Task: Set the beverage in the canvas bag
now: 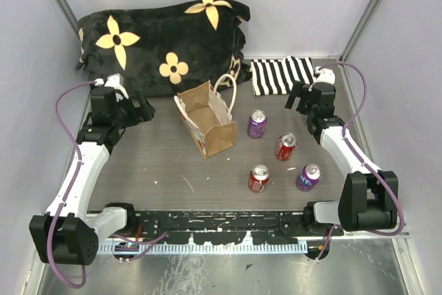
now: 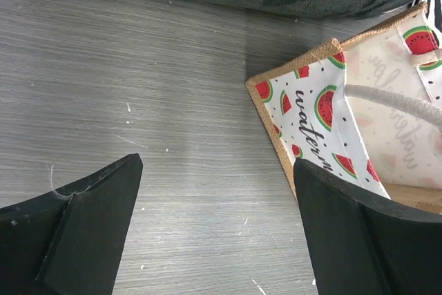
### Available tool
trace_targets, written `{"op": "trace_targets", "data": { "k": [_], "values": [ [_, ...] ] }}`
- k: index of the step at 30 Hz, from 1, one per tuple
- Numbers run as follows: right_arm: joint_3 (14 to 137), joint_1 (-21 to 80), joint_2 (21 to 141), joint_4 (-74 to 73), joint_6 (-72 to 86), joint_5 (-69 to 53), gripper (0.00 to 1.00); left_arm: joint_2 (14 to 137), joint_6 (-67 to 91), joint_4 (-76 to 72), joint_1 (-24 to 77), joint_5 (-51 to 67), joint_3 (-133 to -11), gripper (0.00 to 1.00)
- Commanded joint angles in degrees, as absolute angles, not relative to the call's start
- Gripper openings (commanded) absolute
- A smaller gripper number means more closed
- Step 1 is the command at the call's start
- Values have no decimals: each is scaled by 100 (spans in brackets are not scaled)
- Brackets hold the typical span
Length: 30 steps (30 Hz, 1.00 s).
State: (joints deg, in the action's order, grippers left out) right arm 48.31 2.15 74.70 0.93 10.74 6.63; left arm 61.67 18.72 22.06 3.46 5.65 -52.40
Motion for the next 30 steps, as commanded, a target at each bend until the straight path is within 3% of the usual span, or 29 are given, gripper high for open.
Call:
{"op": "trace_targets", "data": {
  "k": [1, 15, 30],
  "values": [
    [5021, 246, 7463, 372, 1084, 801, 100, 6154, 1974, 2302, 318, 718, -5674, 98],
    [5460, 246, 7618, -172, 550, 360, 100, 6750, 2832, 2743, 316, 1410, -7174, 100],
    [5606, 246, 7283, -668, 399, 416, 99, 9190, 3801, 3193, 848, 1849, -8517, 91]
  ]
}}
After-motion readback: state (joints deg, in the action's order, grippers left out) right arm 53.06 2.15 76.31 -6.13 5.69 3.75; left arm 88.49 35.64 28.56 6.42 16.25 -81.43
